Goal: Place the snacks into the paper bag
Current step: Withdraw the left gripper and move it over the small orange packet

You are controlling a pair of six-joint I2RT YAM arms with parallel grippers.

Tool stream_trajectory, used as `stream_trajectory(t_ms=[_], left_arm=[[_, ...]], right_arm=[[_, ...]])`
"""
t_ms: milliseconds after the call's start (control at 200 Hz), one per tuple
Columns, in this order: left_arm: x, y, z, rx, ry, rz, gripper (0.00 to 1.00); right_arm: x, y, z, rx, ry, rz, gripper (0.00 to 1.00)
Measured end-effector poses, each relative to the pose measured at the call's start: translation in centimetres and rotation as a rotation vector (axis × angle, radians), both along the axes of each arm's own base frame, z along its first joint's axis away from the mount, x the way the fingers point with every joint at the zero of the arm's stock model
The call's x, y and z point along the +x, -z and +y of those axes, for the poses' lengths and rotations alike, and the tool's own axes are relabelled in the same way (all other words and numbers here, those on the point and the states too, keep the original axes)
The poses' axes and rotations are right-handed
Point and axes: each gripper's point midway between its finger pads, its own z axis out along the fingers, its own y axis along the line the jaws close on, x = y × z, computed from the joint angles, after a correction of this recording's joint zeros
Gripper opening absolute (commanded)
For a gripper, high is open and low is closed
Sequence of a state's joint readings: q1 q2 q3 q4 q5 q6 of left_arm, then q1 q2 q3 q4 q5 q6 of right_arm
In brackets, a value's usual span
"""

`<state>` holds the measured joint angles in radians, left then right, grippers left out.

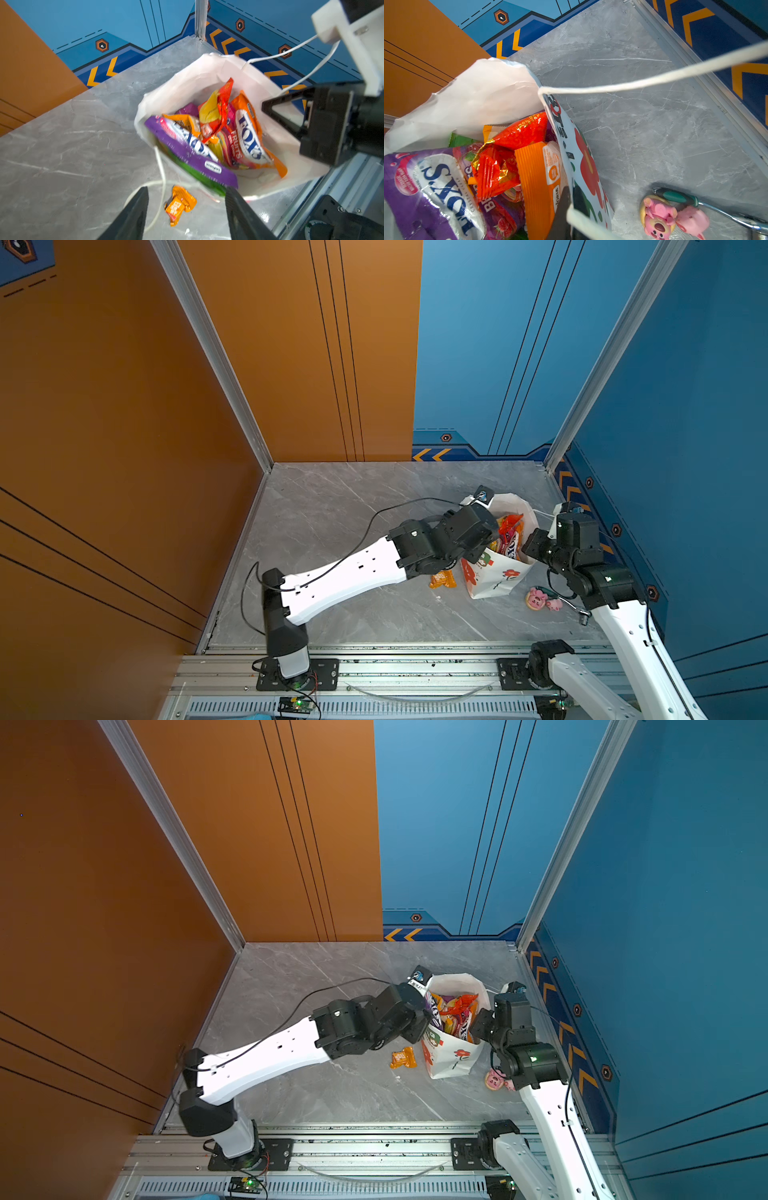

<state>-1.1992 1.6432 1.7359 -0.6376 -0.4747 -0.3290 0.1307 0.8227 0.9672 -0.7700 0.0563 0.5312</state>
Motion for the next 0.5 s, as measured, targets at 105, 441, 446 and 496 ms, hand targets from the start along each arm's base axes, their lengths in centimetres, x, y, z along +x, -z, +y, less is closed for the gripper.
stream_trajectory(t_ms=[105, 441, 446, 496], left_arm=[[-0.8, 0.1, 4.1, -0.043, -0.033, -0.052, 0.70], [1.3, 7.6, 15.9, -0.148, -0.288, 0.029, 0.72], [1.3, 7.8, 16.0, -0.147, -0.290, 0.033, 0.72], [1.3, 10.2, 16.6, -0.138, -0.309, 0.087, 0.73]], right_arm=[[0.0, 0.0, 0.0, 0.000, 0.000, 0.001, 0.05], [0.1, 0.0, 0.0, 0.000, 0.000, 0.001, 0.05], [0.1, 0.0, 0.0, 0.000, 0.000, 0.001, 0.05], [0.1, 0.0, 0.0, 0.001, 0.000, 0.001, 0.05]])
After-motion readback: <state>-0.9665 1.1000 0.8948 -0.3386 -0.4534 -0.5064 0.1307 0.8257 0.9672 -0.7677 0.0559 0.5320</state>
